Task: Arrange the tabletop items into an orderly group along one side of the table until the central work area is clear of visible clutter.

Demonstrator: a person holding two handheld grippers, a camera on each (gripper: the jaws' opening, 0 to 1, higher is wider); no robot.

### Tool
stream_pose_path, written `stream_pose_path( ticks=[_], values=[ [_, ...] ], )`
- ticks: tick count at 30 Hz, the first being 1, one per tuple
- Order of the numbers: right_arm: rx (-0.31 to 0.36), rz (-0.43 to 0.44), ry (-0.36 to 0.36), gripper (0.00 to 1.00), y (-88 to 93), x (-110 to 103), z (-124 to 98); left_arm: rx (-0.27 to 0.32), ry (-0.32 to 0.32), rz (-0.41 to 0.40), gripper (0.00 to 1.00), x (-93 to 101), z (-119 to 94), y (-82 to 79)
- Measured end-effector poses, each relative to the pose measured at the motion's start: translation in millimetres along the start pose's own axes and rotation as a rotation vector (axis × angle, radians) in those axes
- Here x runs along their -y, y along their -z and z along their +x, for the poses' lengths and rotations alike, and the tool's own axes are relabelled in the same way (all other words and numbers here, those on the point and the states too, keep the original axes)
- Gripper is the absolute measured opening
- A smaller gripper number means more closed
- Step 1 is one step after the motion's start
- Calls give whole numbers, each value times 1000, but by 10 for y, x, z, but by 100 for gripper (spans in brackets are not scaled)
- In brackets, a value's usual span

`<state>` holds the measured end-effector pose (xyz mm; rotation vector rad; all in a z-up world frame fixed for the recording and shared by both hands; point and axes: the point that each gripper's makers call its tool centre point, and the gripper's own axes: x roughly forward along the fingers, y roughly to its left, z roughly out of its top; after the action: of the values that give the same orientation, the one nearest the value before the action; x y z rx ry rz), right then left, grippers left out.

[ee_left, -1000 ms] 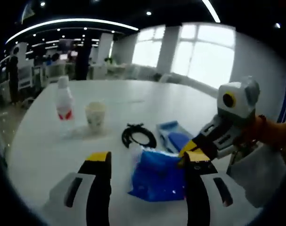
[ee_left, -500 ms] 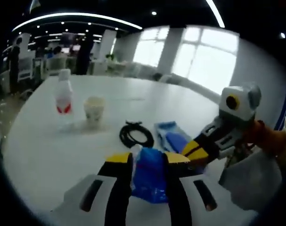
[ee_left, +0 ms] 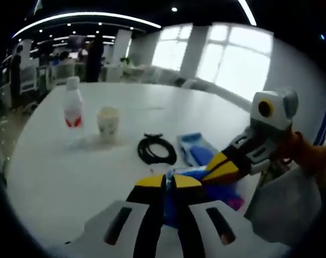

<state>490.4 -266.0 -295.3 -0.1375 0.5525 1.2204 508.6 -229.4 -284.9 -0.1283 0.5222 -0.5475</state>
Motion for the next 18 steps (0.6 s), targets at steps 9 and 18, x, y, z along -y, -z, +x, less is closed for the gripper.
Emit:
stream_pose_path(
  ticks=[9, 18],
  values=[
    [97, 65, 62, 6, -213, 104, -36, 65, -40, -68, 0, -95, -64, -121],
    [145, 91, 155, 42, -302, 272, -85, 120, -130, -86, 0, -282, -147, -209]
  ],
)
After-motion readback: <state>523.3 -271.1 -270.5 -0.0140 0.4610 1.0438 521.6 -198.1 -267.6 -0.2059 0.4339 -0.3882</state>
